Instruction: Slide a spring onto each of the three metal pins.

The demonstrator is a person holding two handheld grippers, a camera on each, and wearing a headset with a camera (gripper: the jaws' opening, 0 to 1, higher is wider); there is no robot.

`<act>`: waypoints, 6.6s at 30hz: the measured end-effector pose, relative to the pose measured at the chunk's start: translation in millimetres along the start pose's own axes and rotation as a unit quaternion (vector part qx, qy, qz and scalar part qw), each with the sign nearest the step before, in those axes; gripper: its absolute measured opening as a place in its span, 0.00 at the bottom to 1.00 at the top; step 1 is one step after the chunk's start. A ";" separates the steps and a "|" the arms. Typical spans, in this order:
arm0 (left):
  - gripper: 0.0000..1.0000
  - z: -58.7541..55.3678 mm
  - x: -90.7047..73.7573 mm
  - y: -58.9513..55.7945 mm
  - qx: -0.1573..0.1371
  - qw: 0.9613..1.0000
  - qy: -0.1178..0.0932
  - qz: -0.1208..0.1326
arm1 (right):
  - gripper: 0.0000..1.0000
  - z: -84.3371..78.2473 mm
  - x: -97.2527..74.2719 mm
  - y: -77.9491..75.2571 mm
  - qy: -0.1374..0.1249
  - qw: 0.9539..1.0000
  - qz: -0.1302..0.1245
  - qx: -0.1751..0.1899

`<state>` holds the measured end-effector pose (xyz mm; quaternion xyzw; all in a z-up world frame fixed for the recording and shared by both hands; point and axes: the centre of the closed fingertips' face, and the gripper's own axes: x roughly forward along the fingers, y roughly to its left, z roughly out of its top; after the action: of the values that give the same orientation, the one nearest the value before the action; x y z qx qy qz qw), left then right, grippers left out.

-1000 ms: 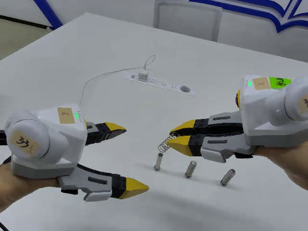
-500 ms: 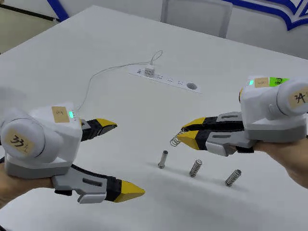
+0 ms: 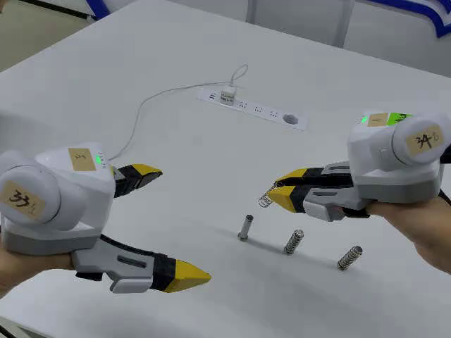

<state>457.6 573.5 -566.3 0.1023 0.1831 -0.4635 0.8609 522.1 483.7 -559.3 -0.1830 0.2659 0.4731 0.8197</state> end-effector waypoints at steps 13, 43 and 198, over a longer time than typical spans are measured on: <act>1.00 -1.4 -2.5 7.3 -0.011 1.000 -0.003 0.011 | 0.11 -16.6 21.2 4.8 0.030 1.000 0.008 -0.005; 1.00 -14.1 1.8 4.1 -0.014 1.000 0.017 0.000 | 0.11 -18.6 39.6 11.5 0.075 0.997 0.027 -0.005; 1.00 15.7 -15.8 -22.4 -0.022 0.999 -0.011 0.041 | 0.99 -122.1 -178.2 18.7 -0.131 0.922 -0.292 0.218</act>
<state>434.4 567.8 -545.6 0.0859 0.1795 -0.4248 0.8831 400.5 304.6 -548.3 -0.0052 0.1873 0.1627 0.9687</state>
